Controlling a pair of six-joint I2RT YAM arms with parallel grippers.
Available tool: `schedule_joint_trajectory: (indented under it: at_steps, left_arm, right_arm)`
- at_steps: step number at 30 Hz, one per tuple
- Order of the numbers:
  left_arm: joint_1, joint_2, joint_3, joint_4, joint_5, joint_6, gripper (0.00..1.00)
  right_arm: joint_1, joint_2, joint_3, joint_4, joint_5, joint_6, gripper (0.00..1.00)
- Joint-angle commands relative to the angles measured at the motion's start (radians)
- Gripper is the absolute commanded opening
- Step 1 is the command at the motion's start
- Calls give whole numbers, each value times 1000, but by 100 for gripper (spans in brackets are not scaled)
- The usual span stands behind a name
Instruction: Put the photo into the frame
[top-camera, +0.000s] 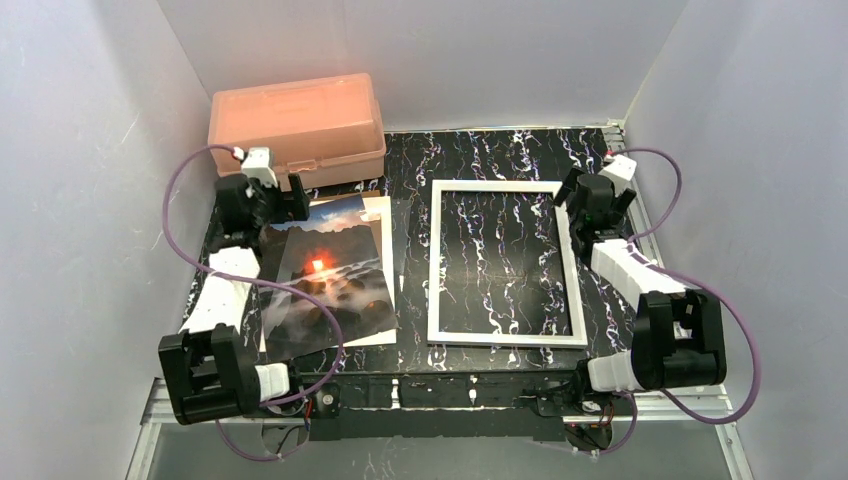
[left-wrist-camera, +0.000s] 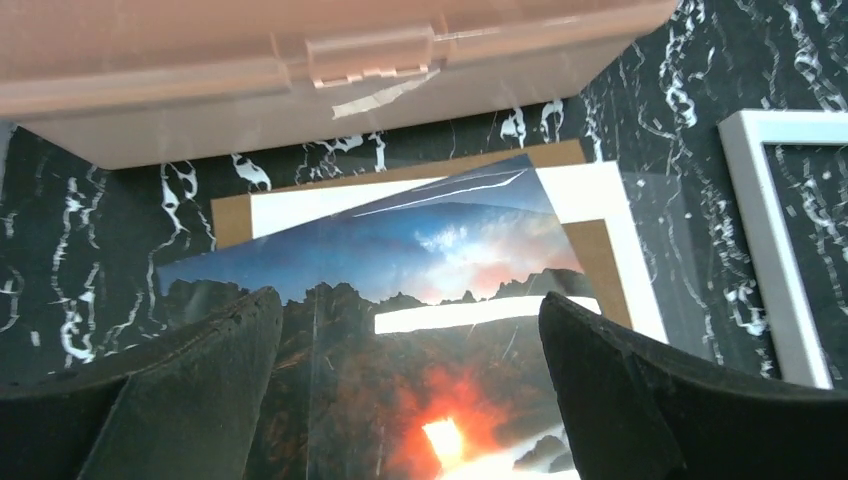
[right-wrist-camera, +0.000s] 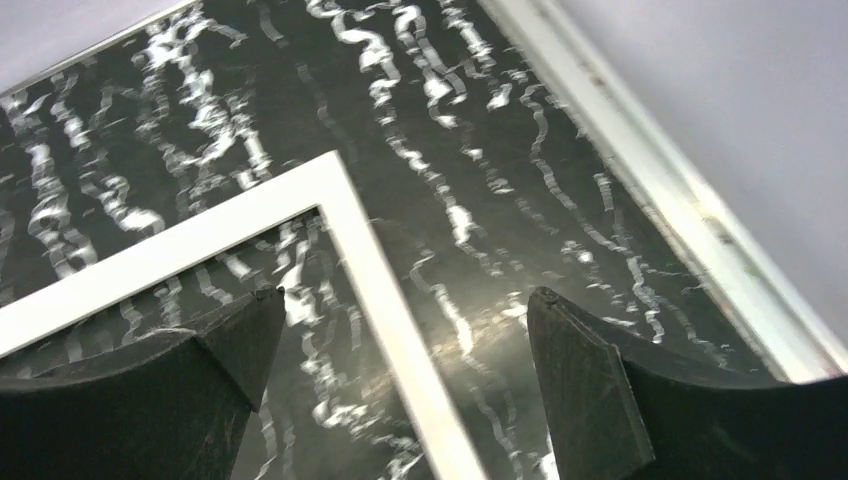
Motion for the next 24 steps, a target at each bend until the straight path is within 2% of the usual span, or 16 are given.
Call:
schedule_joint_trajectory:
  at_steps: [1, 5, 8, 13, 17, 24]
  left_arm:
    - [39, -33, 213, -539, 70, 9, 98]
    - [71, 2, 388, -778, 99, 3, 98]
    - [88, 40, 502, -938, 109, 4, 98]
    - [96, 31, 568, -1041, 108, 11, 98]
    - [96, 1, 579, -1079, 100, 29, 98]
    - [96, -1, 592, -1132, 89, 41, 99]
  right_arm:
    - [132, -30, 135, -425, -85, 98, 99]
    - [407, 80, 299, -614, 32, 98, 99]
    - [558, 154, 372, -648, 35, 140, 99]
    - [772, 308, 522, -718, 59, 189, 98]
    - [848, 412, 583, -751, 76, 215, 93]
    - [861, 496, 591, -742, 58, 250, 87]
